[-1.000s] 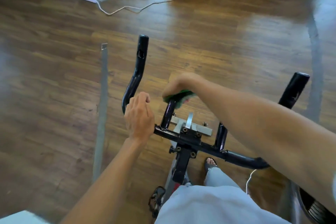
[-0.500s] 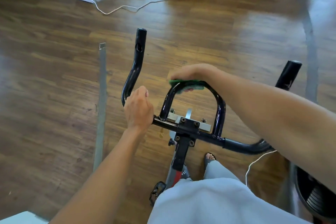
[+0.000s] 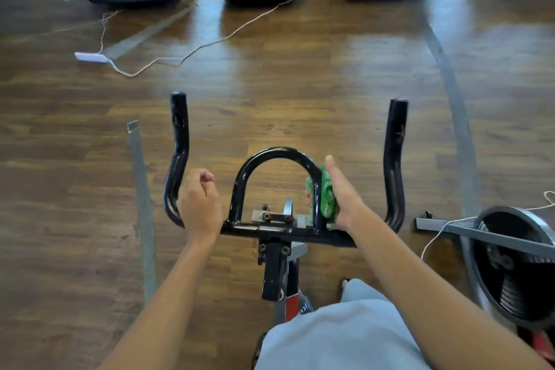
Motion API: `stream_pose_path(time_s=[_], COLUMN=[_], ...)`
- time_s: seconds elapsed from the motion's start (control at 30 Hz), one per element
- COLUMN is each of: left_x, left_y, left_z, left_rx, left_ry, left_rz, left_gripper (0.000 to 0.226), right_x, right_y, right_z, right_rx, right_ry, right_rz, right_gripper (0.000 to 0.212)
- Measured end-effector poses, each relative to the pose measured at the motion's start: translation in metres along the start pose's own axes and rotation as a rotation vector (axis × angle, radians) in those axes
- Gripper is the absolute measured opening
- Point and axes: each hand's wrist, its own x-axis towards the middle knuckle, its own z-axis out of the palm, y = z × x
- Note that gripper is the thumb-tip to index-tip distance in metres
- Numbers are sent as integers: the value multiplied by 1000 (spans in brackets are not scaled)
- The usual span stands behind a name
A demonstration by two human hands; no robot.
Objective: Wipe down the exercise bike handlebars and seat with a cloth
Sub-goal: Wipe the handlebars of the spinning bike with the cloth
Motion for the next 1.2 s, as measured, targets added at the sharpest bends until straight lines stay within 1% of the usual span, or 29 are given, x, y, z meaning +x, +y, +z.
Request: stream_pose_path(time_s=[0.03, 0.07, 0.1, 0.17, 0.2, 0.23, 0.27, 0.37, 0.4, 0.43, 0.47, 0.5, 0.53, 0.57, 0.6, 0.67, 0.7, 0.73, 0.77, 0.83, 0.9, 0.93, 0.97, 1.0, 1.07, 1.1, 1.13, 1.2], left_x=[-3, -10, -20, -43, -52, -57, -59, -54, -53, -53, -54, -55, -56, -57, -56, -51, -46, -42, -37, -32, -38, -41, -45, -46, -41, -35, -29, -24], left_y=[16, 37, 61, 107, 123, 136, 148, 170, 176, 181, 185, 192, 199, 204, 209, 216, 217, 219, 219, 223, 234, 240, 244, 246, 250, 253, 259, 271], left_z=[3, 8, 14, 28, 36, 46, 55, 81, 88, 93, 97, 100, 103, 107, 112, 122, 126, 132, 140, 153, 164, 168, 172, 176, 182, 186, 188, 194], left_rx=[-71, -143, -228, -370, -428, -492, -549, -714, -808, -937, -1053, -1154, -1227, -1268, -1284, -1286, -1275, -1244, -1187, -1022, -908, -876, -859, -847, -837, -831, -834, -845], left_ry=[12, -14, -75, -207, -248, -295, -347, -597, -690, -778, -845, -901, -935, -945, -935, -829, -755, -682, -626, -586, -604, -612, -629, -653, -709, -729, -733, -698], left_rz=[41, 90, 140, 194, 194, 168, 118, -143, -239, -319, -398, -479, -536, -562, -567, -569, -574, -577, -559, -464, -393, -361, -324, -289, -223, -193, -172, -151], left_gripper=[18, 17, 17, 14, 11, 10, 18, 68, 77, 73, 58, 44, 38, 37, 38, 39, 41, 42, 43, 40, 26, 20, 19, 27, 58, 68, 72, 67], right_x=[0, 1, -2, -14, -18, -20, -24, -36, -39, -42, -44, -44, -44, -44, -45, -47, -48, -44, -38, -25, -15, -13, -12, -11, -11, -10, -10, -8], right_y=[-2, -5, -10, -25, -31, -37, -44, -67, -74, -81, -87, -91, -96, -101, -107, -121, -129, -136, -143, -152, -154, -157, -160, -164, -171, -174, -174, -173], right_z=[-4, -10, -16, -24, -28, -34, -40, -55, -58, -61, -64, -66, -68, -71, -75, -85, -89, -97, -103, -112, -117, -119, -120, -121, -122, -123, -123, -124], right_rx=[-63, -89, -105, -127, -160, -178, -178, -68, -11, 35, 40, 10, -83, -222, -392, -687, -769, -814, -853, -930, -949, -942, -942, -954, -965, -965, -963, -938], right_ry=[45, 66, 72, 79, 62, 31, -12, -149, -178, -201, -194, -164, -103, -24, 59, 249, 349, 421, 446, 376, 294, 284, 291, 297, 294, 291, 292, 295], right_rz=[-17, -48, -89, -165, -182, -188, -213, -292, -294, -299, -312, -335, -377, -437, -522, -759, -889, -975, -1025, -1016, -977, -973, -976, -978, -972, -970, -970, -968], right_gripper=[99, 109, 102, 63, 53, 49, 45, 29, 28, 29, 32, 39, 45, 48, 46, 35, 29, 26, 25, 27, 25, 24, 23, 21, 19, 19, 21, 22])
